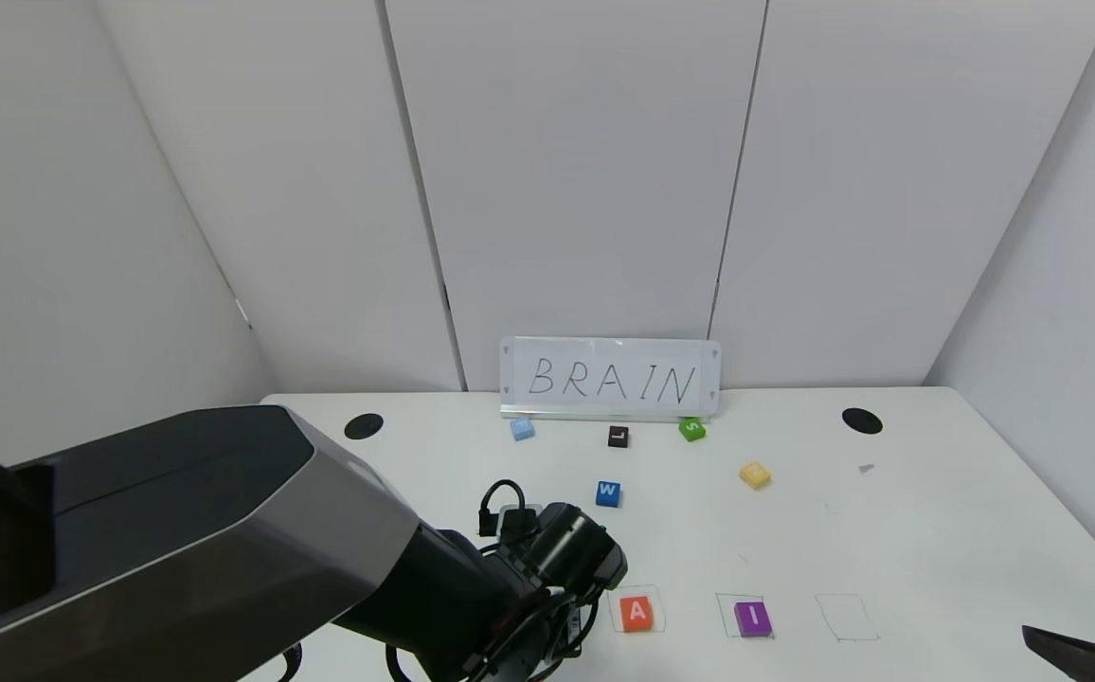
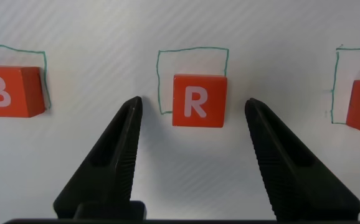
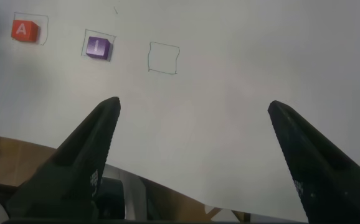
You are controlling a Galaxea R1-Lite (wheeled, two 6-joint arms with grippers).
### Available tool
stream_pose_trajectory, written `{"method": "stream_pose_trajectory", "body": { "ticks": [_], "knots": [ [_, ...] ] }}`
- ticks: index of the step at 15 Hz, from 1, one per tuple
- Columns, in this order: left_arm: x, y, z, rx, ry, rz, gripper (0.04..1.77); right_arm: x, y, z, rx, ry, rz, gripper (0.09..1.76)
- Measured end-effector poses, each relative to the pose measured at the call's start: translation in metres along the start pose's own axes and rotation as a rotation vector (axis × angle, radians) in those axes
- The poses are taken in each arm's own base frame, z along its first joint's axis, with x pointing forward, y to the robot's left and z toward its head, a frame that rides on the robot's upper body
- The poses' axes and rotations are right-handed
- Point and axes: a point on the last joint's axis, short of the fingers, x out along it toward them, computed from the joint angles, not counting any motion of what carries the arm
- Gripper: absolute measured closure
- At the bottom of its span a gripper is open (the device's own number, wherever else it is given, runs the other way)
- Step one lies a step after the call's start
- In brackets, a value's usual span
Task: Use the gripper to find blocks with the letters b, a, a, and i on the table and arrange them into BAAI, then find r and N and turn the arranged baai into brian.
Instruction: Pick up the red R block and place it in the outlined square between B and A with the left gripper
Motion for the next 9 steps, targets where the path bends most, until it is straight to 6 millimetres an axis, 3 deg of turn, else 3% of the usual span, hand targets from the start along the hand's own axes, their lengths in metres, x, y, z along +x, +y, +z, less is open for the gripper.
{"method": "stream_pose_trajectory", "body": {
  "ticks": [9],
  "knots": [
    [-0.0100, 0.0003, 0.0061, -0.009, -0.023, -0.018, 0.26, 0.0003, 0.0000, 0.0001, 0.000, 0.001, 0.000, 0.14]
  ]
}}
